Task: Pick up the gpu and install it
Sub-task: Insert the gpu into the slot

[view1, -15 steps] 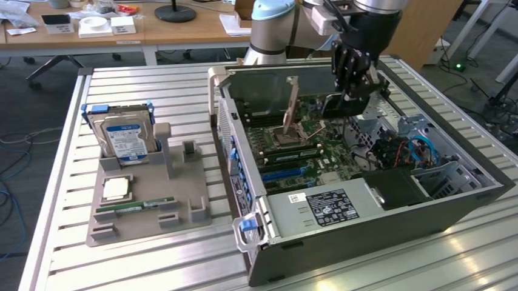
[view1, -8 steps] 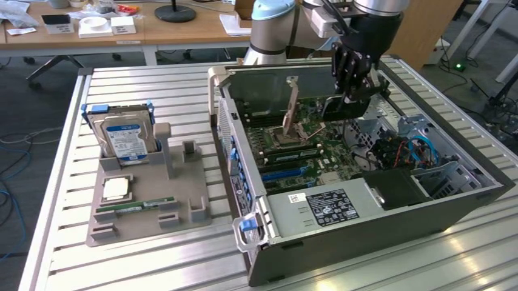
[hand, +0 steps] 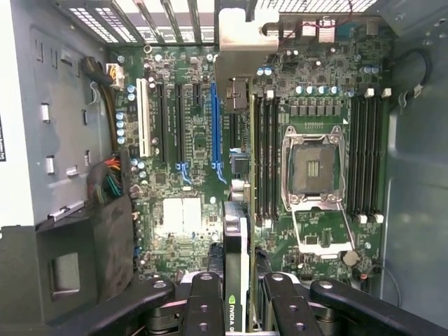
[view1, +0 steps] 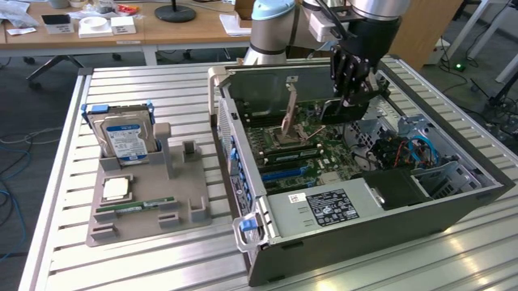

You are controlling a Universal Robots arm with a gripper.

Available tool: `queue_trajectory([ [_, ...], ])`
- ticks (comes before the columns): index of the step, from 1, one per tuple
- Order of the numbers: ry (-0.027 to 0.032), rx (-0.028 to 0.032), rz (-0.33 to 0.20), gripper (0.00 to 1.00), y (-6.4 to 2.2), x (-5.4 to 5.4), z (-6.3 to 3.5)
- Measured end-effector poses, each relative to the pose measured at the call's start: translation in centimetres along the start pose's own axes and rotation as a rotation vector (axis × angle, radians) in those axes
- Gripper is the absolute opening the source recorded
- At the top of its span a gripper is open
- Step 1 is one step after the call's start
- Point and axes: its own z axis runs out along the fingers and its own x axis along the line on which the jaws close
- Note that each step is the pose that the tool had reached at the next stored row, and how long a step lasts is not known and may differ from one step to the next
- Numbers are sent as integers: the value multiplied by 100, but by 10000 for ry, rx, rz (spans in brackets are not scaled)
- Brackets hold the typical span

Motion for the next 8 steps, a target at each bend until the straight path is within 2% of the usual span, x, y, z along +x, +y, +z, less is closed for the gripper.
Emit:
queue_trajectory([
  [5,0,0,0,27,17,3,85],
  [8,3,-1,0,27,19,4,92],
])
